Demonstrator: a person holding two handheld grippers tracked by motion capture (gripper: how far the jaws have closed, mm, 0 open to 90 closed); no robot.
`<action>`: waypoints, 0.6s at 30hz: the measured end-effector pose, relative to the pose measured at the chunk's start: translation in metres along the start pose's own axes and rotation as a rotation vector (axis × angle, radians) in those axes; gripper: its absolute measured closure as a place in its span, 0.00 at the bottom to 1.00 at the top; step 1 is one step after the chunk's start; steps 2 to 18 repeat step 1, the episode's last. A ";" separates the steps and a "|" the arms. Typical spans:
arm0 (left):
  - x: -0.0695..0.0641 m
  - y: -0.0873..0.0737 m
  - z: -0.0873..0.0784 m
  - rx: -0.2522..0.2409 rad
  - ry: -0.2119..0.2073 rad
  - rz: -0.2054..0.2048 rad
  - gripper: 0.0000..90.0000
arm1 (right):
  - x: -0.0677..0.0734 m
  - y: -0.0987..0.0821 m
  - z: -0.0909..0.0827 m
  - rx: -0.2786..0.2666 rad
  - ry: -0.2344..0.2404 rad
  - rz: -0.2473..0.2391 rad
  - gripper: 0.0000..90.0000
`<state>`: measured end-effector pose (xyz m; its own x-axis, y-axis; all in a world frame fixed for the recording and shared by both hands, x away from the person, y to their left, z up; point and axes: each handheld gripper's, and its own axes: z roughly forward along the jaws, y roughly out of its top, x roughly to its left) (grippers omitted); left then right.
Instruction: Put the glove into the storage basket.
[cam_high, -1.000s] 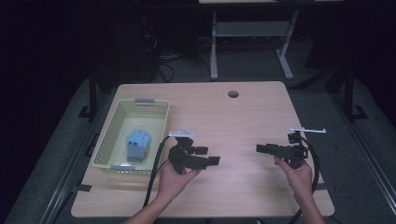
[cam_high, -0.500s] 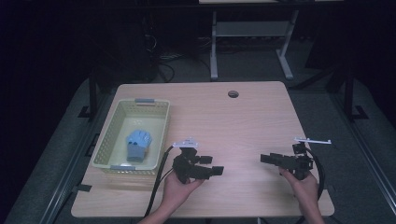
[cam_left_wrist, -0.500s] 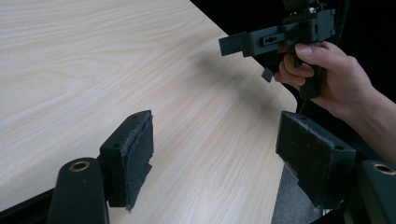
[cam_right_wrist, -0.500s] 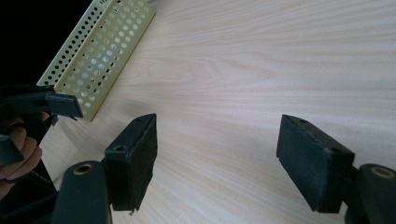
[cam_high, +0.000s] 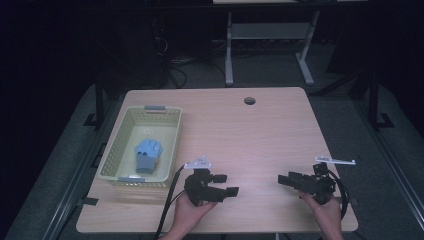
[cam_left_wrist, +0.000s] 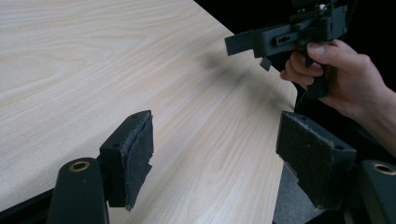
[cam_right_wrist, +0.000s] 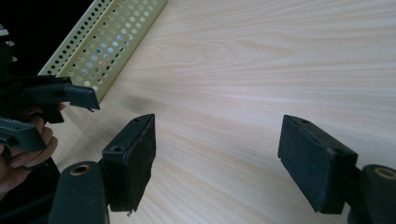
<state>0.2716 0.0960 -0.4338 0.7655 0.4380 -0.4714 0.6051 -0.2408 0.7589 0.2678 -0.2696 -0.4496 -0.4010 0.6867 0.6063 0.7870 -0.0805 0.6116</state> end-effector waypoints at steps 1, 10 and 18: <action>-0.001 0.000 -0.001 -0.006 -0.002 0.005 0.30 | 0.000 -0.001 0.001 -0.002 0.003 -0.005 0.30; -0.001 0.000 -0.001 -0.006 -0.002 0.005 0.30 | 0.000 -0.001 0.001 -0.002 0.003 -0.005 0.30; -0.001 0.000 -0.001 -0.006 -0.002 0.005 0.30 | 0.000 -0.001 0.001 -0.002 0.003 -0.005 0.30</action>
